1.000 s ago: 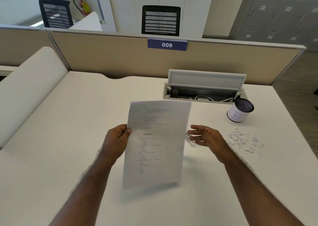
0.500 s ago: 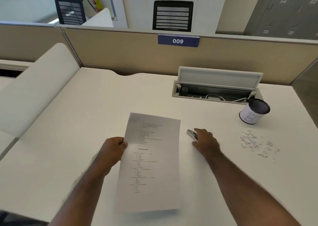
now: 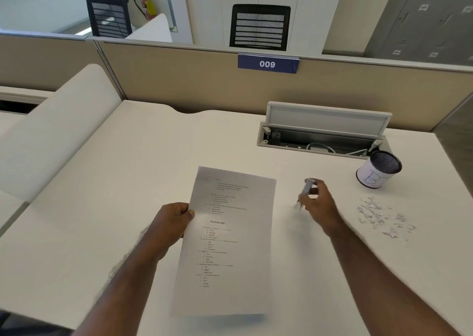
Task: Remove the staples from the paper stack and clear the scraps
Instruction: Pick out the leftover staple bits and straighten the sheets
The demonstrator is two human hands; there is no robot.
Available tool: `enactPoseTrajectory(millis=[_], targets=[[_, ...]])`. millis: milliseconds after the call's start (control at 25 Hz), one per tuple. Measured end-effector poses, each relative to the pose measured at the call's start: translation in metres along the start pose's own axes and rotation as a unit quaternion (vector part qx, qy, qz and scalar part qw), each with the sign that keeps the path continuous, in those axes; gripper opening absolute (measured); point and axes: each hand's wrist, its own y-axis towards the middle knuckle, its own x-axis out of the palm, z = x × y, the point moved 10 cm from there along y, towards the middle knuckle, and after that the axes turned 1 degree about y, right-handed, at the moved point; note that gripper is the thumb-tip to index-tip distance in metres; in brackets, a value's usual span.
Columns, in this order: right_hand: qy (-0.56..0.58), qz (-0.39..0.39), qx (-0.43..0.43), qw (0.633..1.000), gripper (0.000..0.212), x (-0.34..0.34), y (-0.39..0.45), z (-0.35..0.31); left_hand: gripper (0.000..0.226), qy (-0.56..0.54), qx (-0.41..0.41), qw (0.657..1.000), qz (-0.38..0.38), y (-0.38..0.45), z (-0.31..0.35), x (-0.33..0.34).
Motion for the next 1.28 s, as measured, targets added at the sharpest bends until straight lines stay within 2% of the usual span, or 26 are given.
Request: enactPoseTrajectory(millis=[80,120,320,480,600,680,800,920,1040,1160,1280], targets=[[0.121,-0.004,0.041,0.992,0.025,-0.017,-0.011,-0.016,0.027,0.003,0.005,1.0,-0.006,0.0,0.004,0.002],[0.158,-0.016,0.058,0.986,0.026,-0.025,-0.016,-0.024,0.027,0.004,0.009,1.0,-0.01,0.0,0.006,0.003],[0.336,-0.124,0.159,0.92,0.06,-0.037,-0.048,-0.045,0.027,0.01,0.03,0.999,-0.029,0.0,0.021,0.012],[0.292,-0.208,0.232,0.904,0.044,-0.022,-0.078,-0.045,0.027,0.031,0.043,0.998,-0.044,-0.001,0.029,0.021],[0.304,-0.282,0.21,0.886,0.04,-0.003,-0.096,-0.065,0.027,0.039,0.048,0.996,-0.058,-0.003,0.033,0.028],[0.317,-0.315,0.168,0.879,0.05,0.005,-0.1,-0.086,0.027,0.041,0.053,0.995,-0.072,-0.005,0.036,0.033],[0.267,-0.333,0.119,0.897,0.065,0.012,-0.098,-0.108,0.026,0.047,0.061,0.993,-0.086,-0.01,0.041,0.04],[0.179,-0.313,0.099,0.928,0.052,0.014,-0.097,-0.123,0.027,0.056,0.066,0.992,-0.094,-0.015,0.048,0.046],[0.018,-0.272,0.021,0.962,0.042,0.015,-0.091,-0.145,0.026,0.065,0.073,0.989,-0.109,-0.019,0.054,0.052],[-0.115,-0.247,-0.055,0.961,0.021,0.02,-0.084,-0.173,0.026,0.076,0.084,0.986,-0.12,-0.024,0.062,0.056],[-0.218,-0.218,-0.117,0.944,0.03,0.02,-0.074,-0.195,0.026,0.092,0.096,0.984,-0.12,-0.028,0.07,0.057]])
